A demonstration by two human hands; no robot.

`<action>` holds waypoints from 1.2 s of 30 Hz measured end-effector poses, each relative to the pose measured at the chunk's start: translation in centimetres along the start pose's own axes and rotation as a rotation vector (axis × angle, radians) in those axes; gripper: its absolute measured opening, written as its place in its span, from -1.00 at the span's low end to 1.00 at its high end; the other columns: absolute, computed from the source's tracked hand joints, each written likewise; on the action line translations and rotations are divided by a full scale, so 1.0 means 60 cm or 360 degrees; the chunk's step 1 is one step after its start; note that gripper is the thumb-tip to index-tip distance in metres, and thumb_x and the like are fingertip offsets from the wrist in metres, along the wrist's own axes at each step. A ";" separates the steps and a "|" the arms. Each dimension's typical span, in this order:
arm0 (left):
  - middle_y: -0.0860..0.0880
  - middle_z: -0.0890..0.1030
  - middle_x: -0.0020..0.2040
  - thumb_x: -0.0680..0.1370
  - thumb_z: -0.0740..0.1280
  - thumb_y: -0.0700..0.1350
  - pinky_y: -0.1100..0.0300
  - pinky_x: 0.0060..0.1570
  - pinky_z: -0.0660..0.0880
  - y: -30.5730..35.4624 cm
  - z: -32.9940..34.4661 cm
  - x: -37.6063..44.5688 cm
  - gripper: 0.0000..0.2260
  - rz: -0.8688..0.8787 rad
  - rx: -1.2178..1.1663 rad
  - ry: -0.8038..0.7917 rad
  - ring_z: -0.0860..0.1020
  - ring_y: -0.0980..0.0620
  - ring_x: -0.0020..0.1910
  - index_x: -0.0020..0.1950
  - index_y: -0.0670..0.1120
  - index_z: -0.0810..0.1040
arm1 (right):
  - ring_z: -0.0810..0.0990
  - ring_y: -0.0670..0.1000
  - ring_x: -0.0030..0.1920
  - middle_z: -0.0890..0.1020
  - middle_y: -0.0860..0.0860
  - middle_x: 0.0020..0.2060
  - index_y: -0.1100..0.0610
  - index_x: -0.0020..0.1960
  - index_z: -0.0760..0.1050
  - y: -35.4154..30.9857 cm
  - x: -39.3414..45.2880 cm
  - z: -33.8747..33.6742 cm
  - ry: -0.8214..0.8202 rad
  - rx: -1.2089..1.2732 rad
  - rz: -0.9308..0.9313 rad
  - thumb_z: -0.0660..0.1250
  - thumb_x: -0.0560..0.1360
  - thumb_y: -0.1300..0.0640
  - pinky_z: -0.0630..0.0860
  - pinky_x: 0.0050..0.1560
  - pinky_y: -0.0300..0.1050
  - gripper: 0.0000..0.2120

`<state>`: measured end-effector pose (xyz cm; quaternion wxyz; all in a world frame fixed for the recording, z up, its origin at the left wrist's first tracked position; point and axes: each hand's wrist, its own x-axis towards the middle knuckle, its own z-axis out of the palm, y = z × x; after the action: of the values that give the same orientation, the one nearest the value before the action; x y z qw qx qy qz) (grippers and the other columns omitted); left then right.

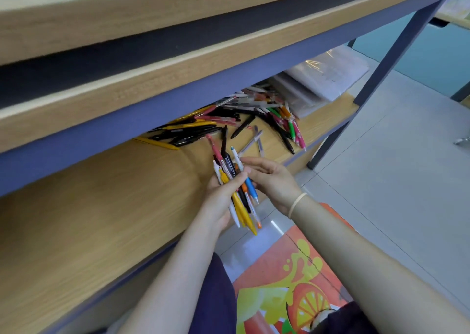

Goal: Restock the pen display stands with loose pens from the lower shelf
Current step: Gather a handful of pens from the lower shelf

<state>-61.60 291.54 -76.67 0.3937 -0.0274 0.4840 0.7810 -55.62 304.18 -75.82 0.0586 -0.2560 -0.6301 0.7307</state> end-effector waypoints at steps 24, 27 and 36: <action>-0.07 0.70 -0.21 0.57 0.35 -0.29 0.21 -0.31 0.59 0.030 0.006 -0.024 -0.92 -0.0282 0.0552 -0.0373 0.66 0.02 -0.34 0.04 -0.20 0.59 | 0.66 0.16 0.03 0.66 0.23 0.06 0.18 0.32 0.46 -0.048 0.030 0.002 -0.0274 0.0210 -0.0240 0.34 0.57 0.24 0.61 -0.01 -0.03 -0.67; -0.07 0.68 -0.24 0.57 0.35 -0.28 0.22 -0.30 0.58 0.008 0.037 -0.003 -0.93 -0.0291 0.0558 -0.0404 0.63 0.03 -0.36 0.03 -0.21 0.58 | 0.65 0.20 0.08 0.67 0.26 0.05 0.14 0.31 0.46 -0.046 0.024 -0.043 -0.0187 0.0134 -0.0249 0.37 0.55 0.25 0.61 -0.02 -0.01 -0.66; -0.11 0.68 -0.26 0.56 0.36 -0.31 0.19 -0.35 0.58 -0.034 0.164 0.016 -0.91 -0.0471 0.0622 -0.0367 0.63 0.01 -0.39 0.05 -0.20 0.56 | 0.61 -0.09 -0.17 0.70 0.11 -0.14 0.25 0.02 0.67 -0.061 -0.002 -0.167 0.0236 -0.0113 -0.0047 0.49 0.47 0.18 0.50 -0.16 -0.26 -0.82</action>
<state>-57.63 300.22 -73.36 0.5538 0.0679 0.5683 0.6048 -51.90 313.82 -73.03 0.1067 -0.3020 -0.6533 0.6860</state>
